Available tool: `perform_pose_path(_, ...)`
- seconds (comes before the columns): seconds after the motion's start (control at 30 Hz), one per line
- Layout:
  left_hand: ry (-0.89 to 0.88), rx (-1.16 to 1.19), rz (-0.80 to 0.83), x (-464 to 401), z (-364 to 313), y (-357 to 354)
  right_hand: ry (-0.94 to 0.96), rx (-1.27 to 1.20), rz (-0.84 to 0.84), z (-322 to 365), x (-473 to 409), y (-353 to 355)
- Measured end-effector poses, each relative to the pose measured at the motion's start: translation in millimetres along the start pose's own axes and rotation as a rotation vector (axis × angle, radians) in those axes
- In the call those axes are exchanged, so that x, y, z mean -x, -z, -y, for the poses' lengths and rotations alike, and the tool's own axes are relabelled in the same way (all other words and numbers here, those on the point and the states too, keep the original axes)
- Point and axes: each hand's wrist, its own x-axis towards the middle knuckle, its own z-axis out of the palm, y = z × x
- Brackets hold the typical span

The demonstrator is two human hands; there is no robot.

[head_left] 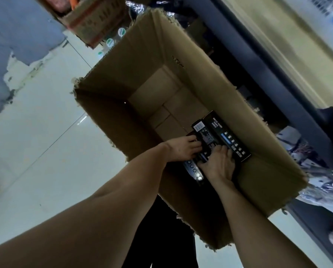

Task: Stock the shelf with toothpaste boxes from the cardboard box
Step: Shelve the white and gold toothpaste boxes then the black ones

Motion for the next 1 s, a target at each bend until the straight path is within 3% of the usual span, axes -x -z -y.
perform_pose_path(0.13,0.037,0.023,0.059,-9,-5,5,-0.031,-0.098,0.060,-4,0,10)
perform_pose_path(0.37,0.273,0.143,0.218,39,22,58,-0.043,-0.271,0.063,-3,45,64)
perform_pose_path(0.47,0.470,0.380,0.239,93,42,95,-0.083,-0.415,-0.007,-17,96,108)
perform_pose_path(0.6,0.823,0.887,0.042,183,66,159,-0.104,-0.946,-0.016,-30,176,187)
perform_pose_path(0.7,0.942,1.541,-0.161,241,57,199,-0.205,-1.502,0.045,-26,234,239)
perform_pose_path(0.77,0.935,1.943,-0.343,270,36,233,-0.309,-1.800,0.127,-22,266,262)
perform_pose_path(0.87,0.838,2.240,-0.571,298,1,279,-0.380,-1.939,0.152,-16,306,290)
perform_pose_path(1.0,0.669,2.507,-0.733,317,-31,325,-0.182,-2.040,0.084,-12,345,318)
